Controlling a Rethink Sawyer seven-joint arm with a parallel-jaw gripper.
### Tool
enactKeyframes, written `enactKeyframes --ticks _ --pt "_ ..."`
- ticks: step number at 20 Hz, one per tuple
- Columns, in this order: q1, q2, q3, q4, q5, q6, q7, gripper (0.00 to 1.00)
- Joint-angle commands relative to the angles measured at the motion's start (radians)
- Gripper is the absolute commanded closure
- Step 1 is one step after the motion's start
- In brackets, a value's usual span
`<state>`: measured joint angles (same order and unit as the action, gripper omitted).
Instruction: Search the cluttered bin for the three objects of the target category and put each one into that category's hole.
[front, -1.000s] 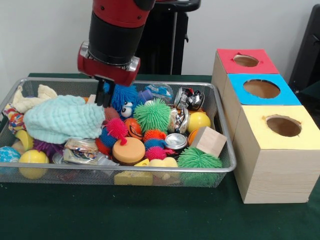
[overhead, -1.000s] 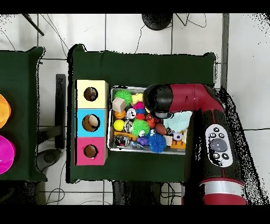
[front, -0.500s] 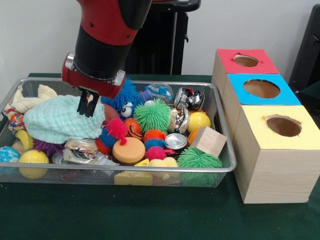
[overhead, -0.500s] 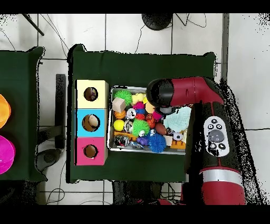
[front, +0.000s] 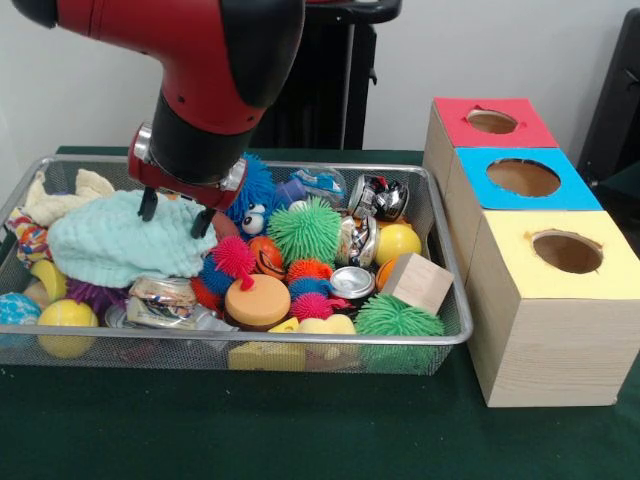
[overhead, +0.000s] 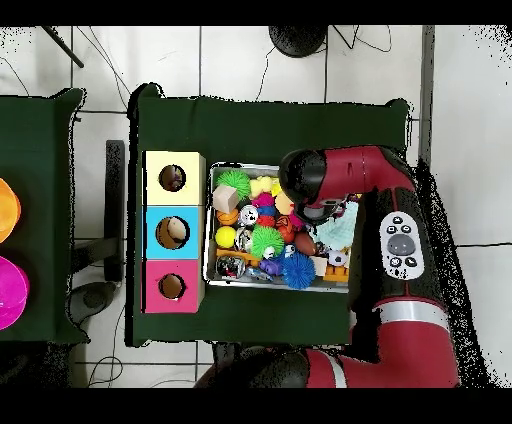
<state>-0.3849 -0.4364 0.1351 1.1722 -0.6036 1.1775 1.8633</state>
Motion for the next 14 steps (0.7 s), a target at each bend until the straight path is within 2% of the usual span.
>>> enactKeyframes --ticks 1,6,14 --pt "-0.023 0.056 0.049 -0.042 -0.048 0.166 -0.318 0.00" --pt "-0.037 0.001 0.066 -0.011 -0.045 0.179 -0.352 0.00" --pt "-0.096 -0.090 0.103 0.085 -0.017 0.111 -0.407 0.00"
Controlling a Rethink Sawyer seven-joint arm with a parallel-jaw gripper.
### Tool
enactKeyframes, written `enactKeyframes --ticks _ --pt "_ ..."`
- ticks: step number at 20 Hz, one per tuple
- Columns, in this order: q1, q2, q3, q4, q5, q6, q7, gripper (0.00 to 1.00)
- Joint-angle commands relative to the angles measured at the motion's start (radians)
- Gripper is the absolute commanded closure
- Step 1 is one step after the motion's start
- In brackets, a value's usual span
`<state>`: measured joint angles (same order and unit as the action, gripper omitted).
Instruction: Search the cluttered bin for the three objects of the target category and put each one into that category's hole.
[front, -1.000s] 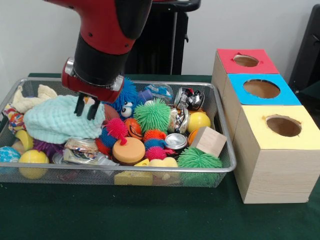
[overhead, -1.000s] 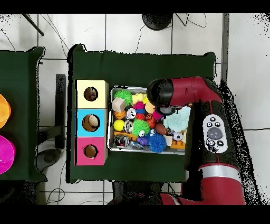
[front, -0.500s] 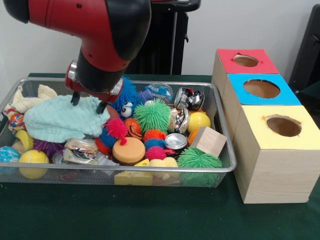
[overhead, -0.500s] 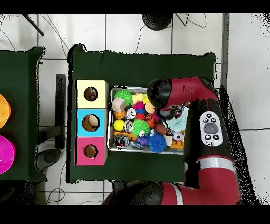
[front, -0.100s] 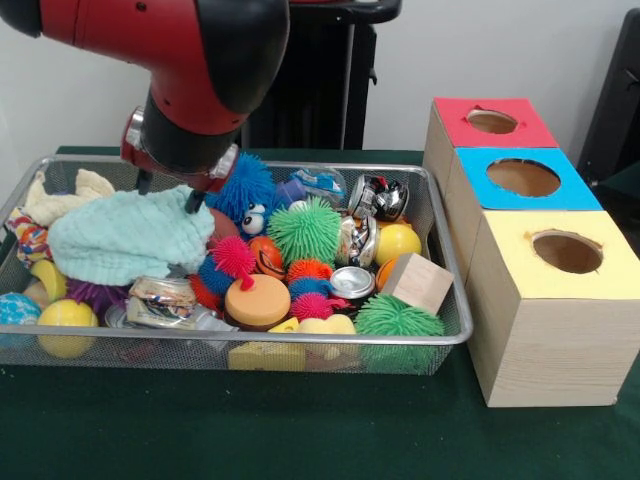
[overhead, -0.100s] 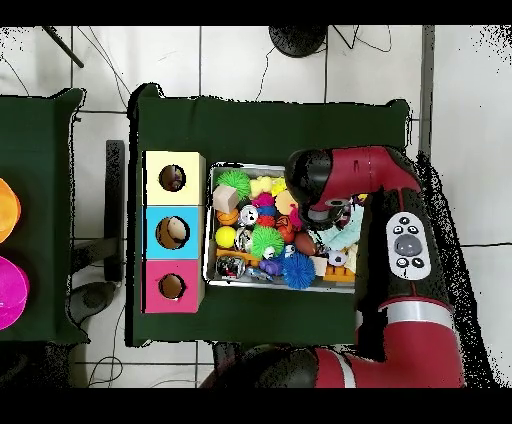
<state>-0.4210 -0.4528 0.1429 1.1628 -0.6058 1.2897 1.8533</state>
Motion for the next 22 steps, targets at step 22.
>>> enactKeyframes --ticks 22 --pt "-0.107 -0.532 0.122 0.637 0.185 -0.495 -0.094 1.00"
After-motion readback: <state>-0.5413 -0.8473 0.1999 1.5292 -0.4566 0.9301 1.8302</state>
